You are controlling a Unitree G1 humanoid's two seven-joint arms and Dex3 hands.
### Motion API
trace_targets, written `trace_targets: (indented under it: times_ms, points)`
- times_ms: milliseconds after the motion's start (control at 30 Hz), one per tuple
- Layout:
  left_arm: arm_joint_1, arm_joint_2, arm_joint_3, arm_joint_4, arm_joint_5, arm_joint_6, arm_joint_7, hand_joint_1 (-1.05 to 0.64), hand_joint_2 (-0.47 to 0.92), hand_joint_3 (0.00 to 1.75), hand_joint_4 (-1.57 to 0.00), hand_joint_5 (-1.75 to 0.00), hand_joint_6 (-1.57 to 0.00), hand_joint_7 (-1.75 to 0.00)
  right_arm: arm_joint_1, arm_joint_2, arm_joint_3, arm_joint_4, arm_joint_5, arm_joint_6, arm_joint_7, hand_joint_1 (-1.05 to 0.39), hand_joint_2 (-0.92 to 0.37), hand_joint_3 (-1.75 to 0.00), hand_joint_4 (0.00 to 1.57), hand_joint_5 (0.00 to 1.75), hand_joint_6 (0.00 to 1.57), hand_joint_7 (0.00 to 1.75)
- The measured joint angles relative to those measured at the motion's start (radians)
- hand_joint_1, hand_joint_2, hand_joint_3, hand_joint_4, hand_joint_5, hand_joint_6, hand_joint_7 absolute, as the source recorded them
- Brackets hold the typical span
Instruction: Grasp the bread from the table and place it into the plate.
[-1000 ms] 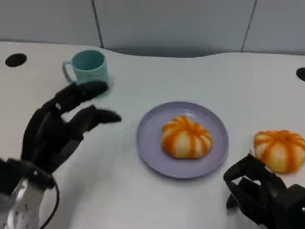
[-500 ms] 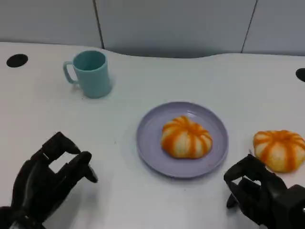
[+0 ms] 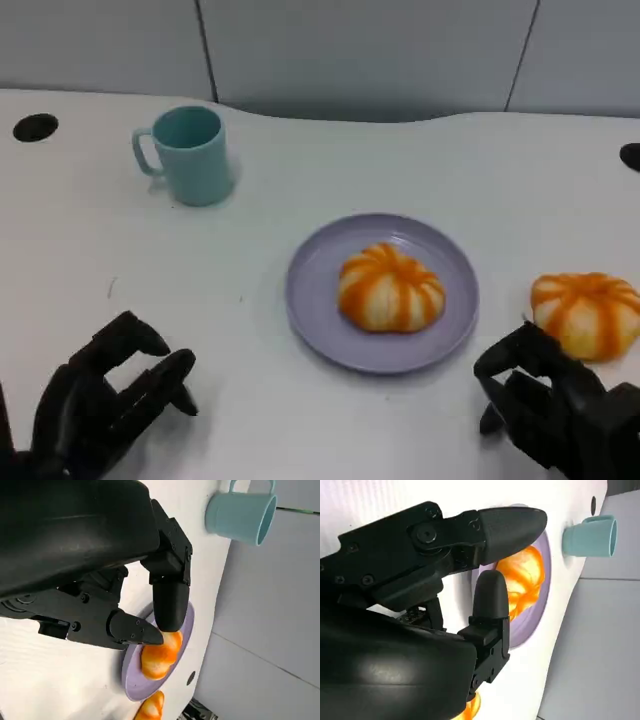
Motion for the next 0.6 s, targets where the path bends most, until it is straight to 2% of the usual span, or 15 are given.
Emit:
trace_targets:
  times_ms: [200, 300, 400, 600]
  points:
    - [-0.01, -0.001, 0.001, 0.01, -0.001, -0.001, -0.018, -0.19, 0.87, 0.04, -0.81, -1.75, -0.6, -1.75, -0.019, -0.01, -0.002, 0.012, -0.006, -0.002, -0.014, -0.26, -0.92, -0.29, 0.61, 1.75, 0.38, 1.75]
    - [-0.009, -0.005, 0.001, 0.006, -0.001, 0.003, -0.019, -0.17, 0.88, 0.04, -0.82, -1.75, -0.6, -1.75, -0.019, -0.011, -0.01, 0.019, -0.004, -0.027, -0.013, -0.26, -0.92, -0.29, 0.59, 1.75, 0.37, 1.75]
    - [-0.001, -0.015, 0.004, -0.007, -0.013, 0.03, -0.019, -0.16, 0.88, 0.04, -0.82, -1.75, -0.6, -1.75, -0.017, -0.016, -0.02, 0.026, -0.003, -0.062, -0.011, -0.27, -0.92, -0.3, 0.57, 1.75, 0.36, 1.75]
    - [0.003, -0.018, 0.02, -0.024, -0.051, 0.089, -0.02, -0.17, 0.88, 0.04, -0.82, -1.75, -0.6, -1.75, -0.002, -0.025, -0.03, 0.027, -0.003, -0.067, -0.011, -0.27, -0.92, -0.3, 0.57, 1.75, 0.37, 1.75]
